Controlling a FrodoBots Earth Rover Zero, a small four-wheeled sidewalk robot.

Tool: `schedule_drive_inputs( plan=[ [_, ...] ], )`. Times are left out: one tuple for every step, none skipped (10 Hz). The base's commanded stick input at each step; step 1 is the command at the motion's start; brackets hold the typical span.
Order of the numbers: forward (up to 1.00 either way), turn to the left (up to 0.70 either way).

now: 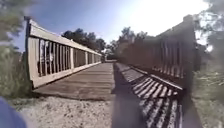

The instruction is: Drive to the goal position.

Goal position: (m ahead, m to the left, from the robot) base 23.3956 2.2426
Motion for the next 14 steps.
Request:
schedule_drive_inputs(
  plan=[
    [0.70,0.00],
    [0.70,0.00],
    [0.70,0.00],
    [0.70,0.00],
    [0.70,0.00],
    [0.70,0.00],
    [0.70,0.00],
    [0.70,0.00],
    [0.70,0.00],
    [0.70,0.00],
    [0.70,0.00],
    [0.70,0.00],
    [0.70,0.00],
    [0.70,0.00]
  ],
)
